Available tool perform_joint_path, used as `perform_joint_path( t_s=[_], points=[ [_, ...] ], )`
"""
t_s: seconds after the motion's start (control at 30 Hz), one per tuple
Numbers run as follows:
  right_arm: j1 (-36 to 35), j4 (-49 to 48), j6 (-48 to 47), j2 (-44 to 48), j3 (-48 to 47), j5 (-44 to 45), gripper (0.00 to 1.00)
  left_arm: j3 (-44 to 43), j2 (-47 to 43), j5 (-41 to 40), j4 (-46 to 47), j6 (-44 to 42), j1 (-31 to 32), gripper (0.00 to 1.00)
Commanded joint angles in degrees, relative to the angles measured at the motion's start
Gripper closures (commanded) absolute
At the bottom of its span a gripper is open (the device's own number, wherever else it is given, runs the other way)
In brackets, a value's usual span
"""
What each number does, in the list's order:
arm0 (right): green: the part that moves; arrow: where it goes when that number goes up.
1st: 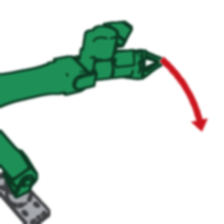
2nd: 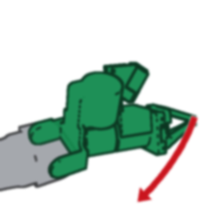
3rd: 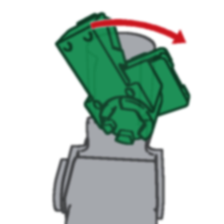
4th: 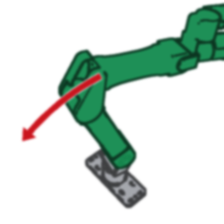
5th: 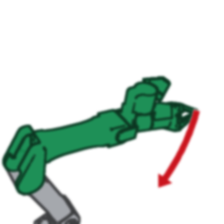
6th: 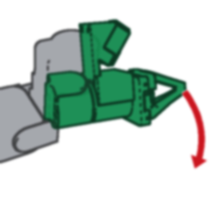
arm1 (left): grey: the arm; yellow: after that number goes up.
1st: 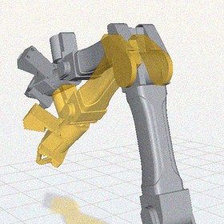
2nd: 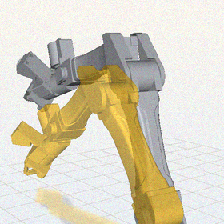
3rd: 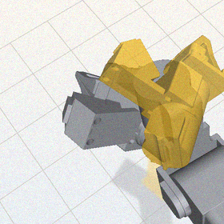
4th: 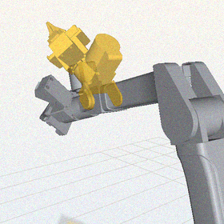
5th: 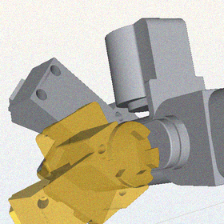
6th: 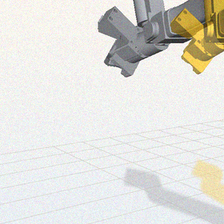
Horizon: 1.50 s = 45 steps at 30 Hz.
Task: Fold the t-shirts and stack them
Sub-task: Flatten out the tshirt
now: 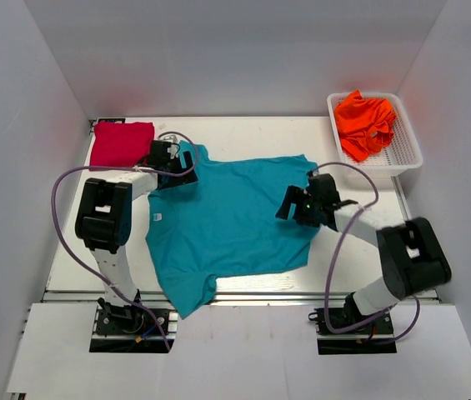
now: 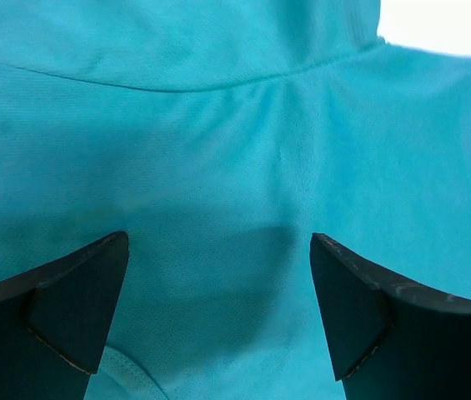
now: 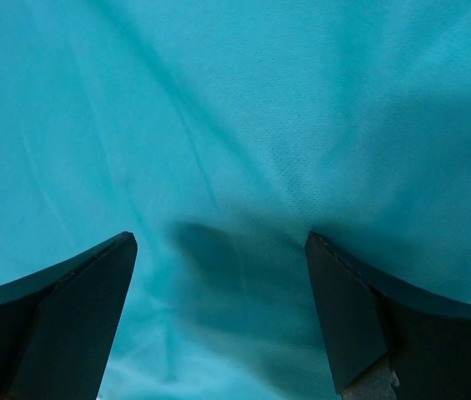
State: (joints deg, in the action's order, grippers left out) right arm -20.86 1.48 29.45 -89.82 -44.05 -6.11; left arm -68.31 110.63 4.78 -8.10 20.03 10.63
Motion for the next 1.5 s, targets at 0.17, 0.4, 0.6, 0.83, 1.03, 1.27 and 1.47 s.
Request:
perform_joint_path(
  t_s=[0.17, 0.4, 0.6, 0.83, 1.03, 1.27, 1.47],
  points=[
    [-0.5, 10.6, -3.0, 15.1, 10.7, -0.6, 0.12, 1.4, -2.7, 8.2, -2.0, -1.6, 0.4, 0.00],
    [0.2, 9.4, -6.2, 16.4, -3.5, 13.6, 0.10, -2.8, -11.5, -1.0, -4.5, -2.9, 0.4, 0.00],
    [2.3, 9.9, -3.3, 7.8, -14.4, 24.6, 0.10, -18.4, -0.1, -3.9, -9.7, -4.7, 0.4, 0.00],
    [6.0, 12.8, -6.9, -7.9, -29.1, 21.5, 0.10, -38.1, 14.9, -7.9, -17.3, -6.4, 0.4, 0.00],
    [7.6, 15.5, -8.4, -21.9, -42.8, 21.0, 0.21, -49.8, 25.4, -9.9, -18.8, -5.3, 0.4, 0.00],
    [8.7, 18.8, -8.4, -33.5, -54.5, 22.4, 0.25, -51.7, 29.9, -12.5, -17.1, -5.3, 0.4, 0.00],
    [9.9, 20.1, -8.4, -37.4, -56.8, 23.4, 0.32, -51.1, 32.1, -11.3, -18.1, -4.7, 0.4, 0.06]
  ],
)
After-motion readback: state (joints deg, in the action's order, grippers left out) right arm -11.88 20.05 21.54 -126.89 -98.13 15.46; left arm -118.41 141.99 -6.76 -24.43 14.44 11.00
